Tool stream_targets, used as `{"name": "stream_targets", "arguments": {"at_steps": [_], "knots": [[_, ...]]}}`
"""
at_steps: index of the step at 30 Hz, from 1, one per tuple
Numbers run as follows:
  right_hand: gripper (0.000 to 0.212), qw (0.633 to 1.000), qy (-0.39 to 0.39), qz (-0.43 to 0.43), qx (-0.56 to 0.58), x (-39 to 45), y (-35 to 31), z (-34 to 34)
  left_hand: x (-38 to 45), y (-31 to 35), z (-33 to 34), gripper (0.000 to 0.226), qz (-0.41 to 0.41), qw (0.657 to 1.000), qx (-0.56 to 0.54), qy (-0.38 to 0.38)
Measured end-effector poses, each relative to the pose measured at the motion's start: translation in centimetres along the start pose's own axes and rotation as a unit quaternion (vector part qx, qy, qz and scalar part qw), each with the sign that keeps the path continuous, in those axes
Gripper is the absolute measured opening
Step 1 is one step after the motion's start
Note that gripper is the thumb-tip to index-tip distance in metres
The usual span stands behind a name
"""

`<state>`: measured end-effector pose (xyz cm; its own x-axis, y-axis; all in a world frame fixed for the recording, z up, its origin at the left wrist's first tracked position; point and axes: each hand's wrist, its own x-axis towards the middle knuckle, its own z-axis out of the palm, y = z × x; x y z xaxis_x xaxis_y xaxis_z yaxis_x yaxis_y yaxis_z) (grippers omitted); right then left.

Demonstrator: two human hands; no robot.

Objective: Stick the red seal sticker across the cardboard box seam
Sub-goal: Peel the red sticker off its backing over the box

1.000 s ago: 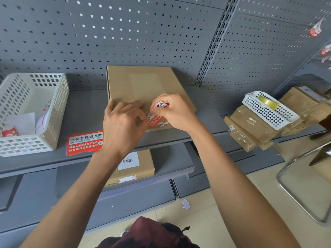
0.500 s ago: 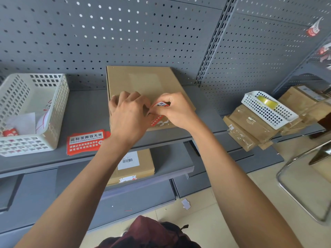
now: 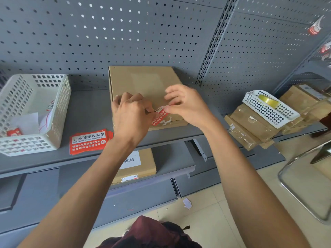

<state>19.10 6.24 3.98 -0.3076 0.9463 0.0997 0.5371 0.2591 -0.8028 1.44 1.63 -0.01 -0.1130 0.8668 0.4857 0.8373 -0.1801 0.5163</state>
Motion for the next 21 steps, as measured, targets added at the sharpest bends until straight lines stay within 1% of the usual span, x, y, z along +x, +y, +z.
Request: {"name": "stream_targets", "arguments": {"at_steps": [1, 3, 4, 7, 10, 12, 18, 21], "knots": [[0.044, 1.000, 0.005, 0.005, -0.025, -0.1, 0.4, -0.7, 0.0, 0.0, 0.0, 0.013, 0.000, 1.000, -0.003, -0.003], [0.032, 0.996, 0.008, 0.010, -0.088, -0.6, 1.3, -1.8, 0.0, -0.1, -0.2, 0.014, -0.002, 1.000, -0.013, -0.004], [0.027, 0.995, 0.012, 0.009, -0.096, -0.9, 1.5, -2.0, 0.0, -0.1, -0.3, 0.014, -0.005, 1.000, -0.020, -0.004], [0.015, 0.997, 0.031, -0.010, -0.064, -1.4, 1.6, -1.6, 0.2, 0.1, -0.6, 0.016, -0.022, 0.999, -0.032, -0.013], [0.011, 0.996, 0.057, -0.028, -0.060, -1.3, 1.6, -0.7, 0.3, 0.2, -0.7, 0.015, -0.024, 0.999, -0.028, -0.021], [0.010, 0.996, 0.066, -0.023, -0.056, -1.3, 1.7, -0.4, 0.3, 0.2, -0.8, 0.014, -0.022, 0.999, -0.025, -0.025], [0.007, 0.999, 0.032, 0.005, -0.039, -1.2, 1.9, -0.6, 0.4, 0.4, -0.8, 0.012, -0.011, 0.999, 0.004, -0.031], [0.007, 0.999, 0.036, 0.013, -0.037, -1.1, 1.9, -0.7, 0.5, 0.5, -0.7, 0.011, -0.009, 0.999, 0.011, -0.031]]}}
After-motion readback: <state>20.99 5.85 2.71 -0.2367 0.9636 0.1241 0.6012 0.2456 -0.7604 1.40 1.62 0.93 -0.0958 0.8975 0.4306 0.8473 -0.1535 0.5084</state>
